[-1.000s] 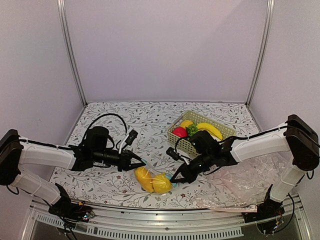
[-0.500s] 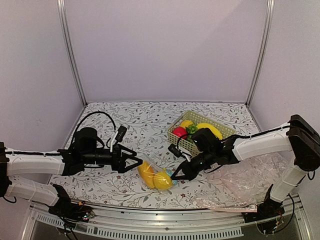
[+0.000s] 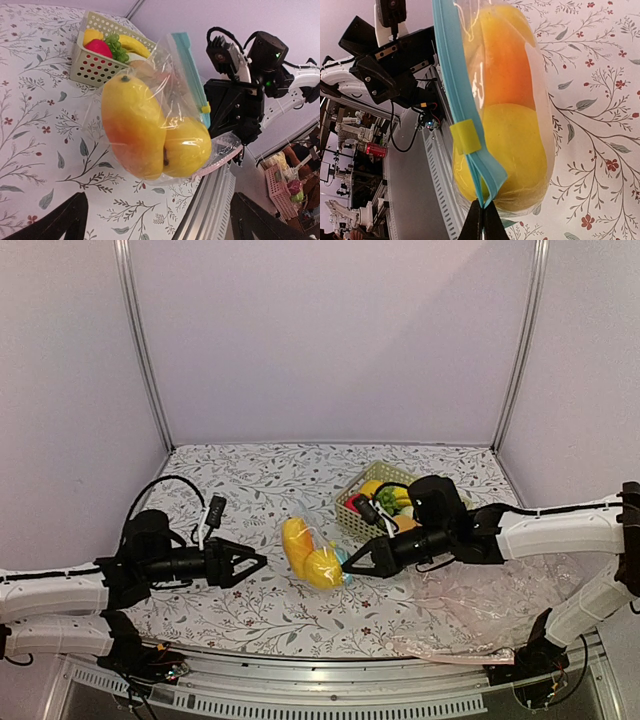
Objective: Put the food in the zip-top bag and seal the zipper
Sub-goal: Hold the zipper food storage bag.
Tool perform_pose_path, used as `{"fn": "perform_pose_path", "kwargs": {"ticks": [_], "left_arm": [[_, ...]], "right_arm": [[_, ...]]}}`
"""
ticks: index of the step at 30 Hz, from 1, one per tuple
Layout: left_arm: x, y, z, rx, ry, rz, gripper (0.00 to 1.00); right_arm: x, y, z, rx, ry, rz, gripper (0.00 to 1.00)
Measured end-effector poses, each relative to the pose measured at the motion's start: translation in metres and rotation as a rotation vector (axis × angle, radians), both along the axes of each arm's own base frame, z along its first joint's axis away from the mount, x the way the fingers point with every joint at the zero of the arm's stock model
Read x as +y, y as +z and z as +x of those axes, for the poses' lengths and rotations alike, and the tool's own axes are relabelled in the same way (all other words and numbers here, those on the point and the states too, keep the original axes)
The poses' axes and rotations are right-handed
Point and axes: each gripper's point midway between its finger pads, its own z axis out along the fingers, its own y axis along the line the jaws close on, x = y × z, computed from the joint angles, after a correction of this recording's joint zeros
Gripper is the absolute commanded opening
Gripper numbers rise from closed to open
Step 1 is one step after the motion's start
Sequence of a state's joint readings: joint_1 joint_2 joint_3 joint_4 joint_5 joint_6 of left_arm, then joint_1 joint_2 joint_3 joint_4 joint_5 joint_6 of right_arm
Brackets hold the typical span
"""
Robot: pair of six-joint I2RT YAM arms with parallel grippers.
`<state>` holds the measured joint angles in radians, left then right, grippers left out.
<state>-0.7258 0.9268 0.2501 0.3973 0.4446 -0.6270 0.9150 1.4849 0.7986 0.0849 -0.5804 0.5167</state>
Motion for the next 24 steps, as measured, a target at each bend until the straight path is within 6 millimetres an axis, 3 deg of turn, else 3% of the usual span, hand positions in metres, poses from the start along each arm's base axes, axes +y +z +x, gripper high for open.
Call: {"fn": "perform_pose_path", "kwargs": {"ticks": [3,6,11,13,15,17,20,24], "left_arm": [[0.001,0.026,0.001,-0.036,0.010,-0.030,0.99],[-0.001,0.070,0.006,-0.108,0.006,-0.023,0.96],[-0.005,0.163,0.002,-0.332,-0.019,0.016,0.95],[-0.013,0.179,-0.007,-0.394,-0.063,0.060,0.94],[-0.028,0.185,-0.017,-0.441,-0.128,0.122,0.93],[-0.045,0.177,-0.025,-0.473,-0.197,0.201,0.93],[-0.070,0.149,-0.035,-0.516,-0.299,0.340,0.92],[-0.089,0.116,-0.048,-0.578,-0.411,0.490,0.87]], "right_arm": [[0.000,0.030,-0.001,-0.022,-0.005,0.055,0.00],[0.003,0.053,0.000,-0.035,0.011,0.055,0.00],[-0.001,0.072,-0.005,-0.044,0.067,-0.020,0.00],[-0.006,0.079,-0.010,-0.047,0.096,-0.059,0.00],[-0.011,0.086,-0.015,-0.050,0.124,-0.093,0.00],[-0.018,0.091,-0.022,-0.043,0.159,-0.126,0.00],[-0.029,0.091,-0.036,-0.018,0.216,-0.173,0.00],[-0.047,0.084,-0.054,0.029,0.280,-0.247,0.00]]}}
